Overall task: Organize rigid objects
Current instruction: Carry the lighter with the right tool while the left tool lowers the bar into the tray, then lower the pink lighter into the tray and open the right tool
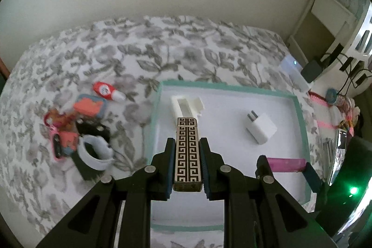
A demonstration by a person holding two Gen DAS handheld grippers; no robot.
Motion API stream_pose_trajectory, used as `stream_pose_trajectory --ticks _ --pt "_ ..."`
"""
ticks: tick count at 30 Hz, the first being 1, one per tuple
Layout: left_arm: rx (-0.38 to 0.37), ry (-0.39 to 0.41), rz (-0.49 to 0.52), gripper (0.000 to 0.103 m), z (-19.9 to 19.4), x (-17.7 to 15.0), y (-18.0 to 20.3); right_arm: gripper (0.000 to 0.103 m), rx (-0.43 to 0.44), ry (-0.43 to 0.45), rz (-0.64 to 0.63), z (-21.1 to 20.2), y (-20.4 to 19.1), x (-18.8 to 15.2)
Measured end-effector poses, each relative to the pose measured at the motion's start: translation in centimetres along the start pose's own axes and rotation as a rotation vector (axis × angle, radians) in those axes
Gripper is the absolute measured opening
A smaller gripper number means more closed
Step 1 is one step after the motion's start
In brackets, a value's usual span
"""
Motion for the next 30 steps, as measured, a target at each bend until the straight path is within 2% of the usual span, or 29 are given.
stream_pose_trajectory --ticks 11,23,24,27,30 --pt "0.012 -0.052 -0.023 0.021 3.2 -1.1 0.1 0.083 -0.019 -0.048 0.014 2.0 1.2 -0.4" --pt "0.021 -0.052 -0.014 0.022 3.3 -1.2 0.0 0.083 -0.011 -0.065 0.007 2.5 1.0 -0.6" --pt "0.022 -0.046 -0.010 0.025 3.2 -1.2 0.0 0.083 -0.009 -0.064 0.005 2.5 1.0 -0.6" --pt "0.027 -0.031 0.000 0.061 3.0 -1.1 0.2 0.083 -0.003 -0.059 -0.001 2.4 0.9 -0.6" --pt "0.025 -0.030 -0.005 0.062 2.8 -1.0 0.1 0.083 -0.003 -0.057 -0.011 2.4 0.6 -0.6"
Point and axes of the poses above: each gripper's, at about its wrist camera, not at the fingertips, and z roughly the way its jaws point, y to its right, x to its top, the point moved 1 cm from there along z, roughly the way its jaws point, and after that the axes turned 6 degrees about -z, right-handed, at the moved point
